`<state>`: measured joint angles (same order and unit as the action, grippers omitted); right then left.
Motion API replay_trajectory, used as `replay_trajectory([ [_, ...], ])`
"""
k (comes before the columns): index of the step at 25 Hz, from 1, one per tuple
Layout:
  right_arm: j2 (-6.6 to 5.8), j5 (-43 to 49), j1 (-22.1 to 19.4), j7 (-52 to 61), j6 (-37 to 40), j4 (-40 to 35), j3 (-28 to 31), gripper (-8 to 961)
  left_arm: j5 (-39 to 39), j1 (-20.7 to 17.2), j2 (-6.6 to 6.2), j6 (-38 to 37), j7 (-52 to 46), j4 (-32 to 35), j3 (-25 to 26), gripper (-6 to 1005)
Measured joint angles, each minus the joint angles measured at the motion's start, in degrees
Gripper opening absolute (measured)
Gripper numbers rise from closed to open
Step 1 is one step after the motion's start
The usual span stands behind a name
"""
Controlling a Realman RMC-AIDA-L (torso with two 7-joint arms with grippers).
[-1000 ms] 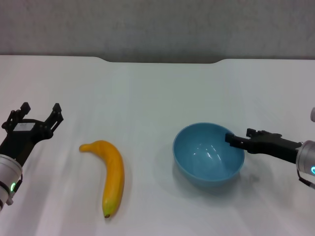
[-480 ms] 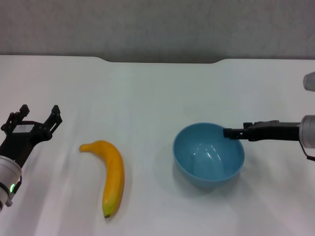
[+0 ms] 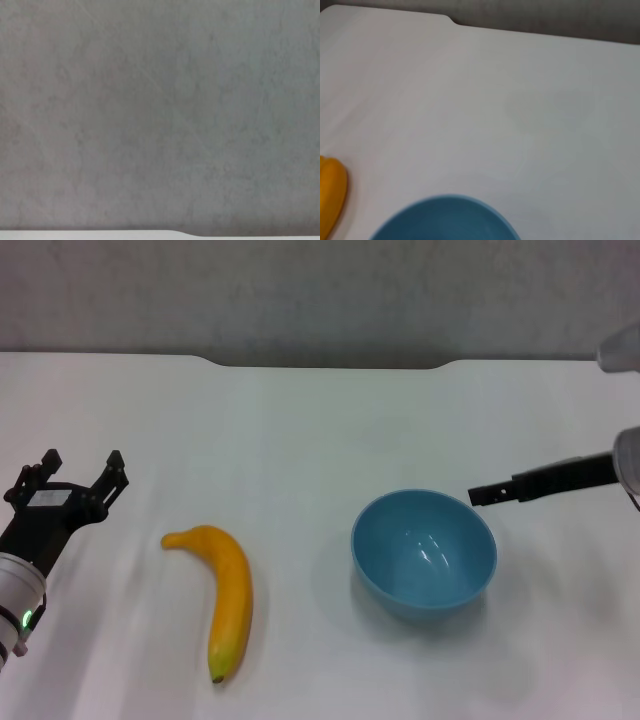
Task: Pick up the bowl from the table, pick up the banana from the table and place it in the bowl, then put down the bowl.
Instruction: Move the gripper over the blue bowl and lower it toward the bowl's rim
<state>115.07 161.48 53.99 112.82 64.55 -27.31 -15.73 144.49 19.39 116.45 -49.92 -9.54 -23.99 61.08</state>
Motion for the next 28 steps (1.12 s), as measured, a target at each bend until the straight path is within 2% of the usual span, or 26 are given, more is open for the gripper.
replay_trajectory([
  [7,0.47,-0.4,1.8,6.7,0.4,0.9,-7.1,879,0.0,0.3,0.06,0.0,0.0,-0.1,0.0,846],
  [15,0.61,-0.4,1.2,13.1,0.1,2.6,-15.9,878,0.0,0.3,0.09,0.4,0.0,-0.3,0.5,846],
  [23,0.66,-0.4,0.3,13.6,-1.4,2.8,-16.4,877,0.0,0.7,0.09,0.4,0.0,-0.2,0.6,846],
  [28,0.69,-1.1,0.6,12.6,-3.2,4.5,-16.5,791,0.0,0.7,0.09,0.4,0.0,-0.1,0.6,846],
])
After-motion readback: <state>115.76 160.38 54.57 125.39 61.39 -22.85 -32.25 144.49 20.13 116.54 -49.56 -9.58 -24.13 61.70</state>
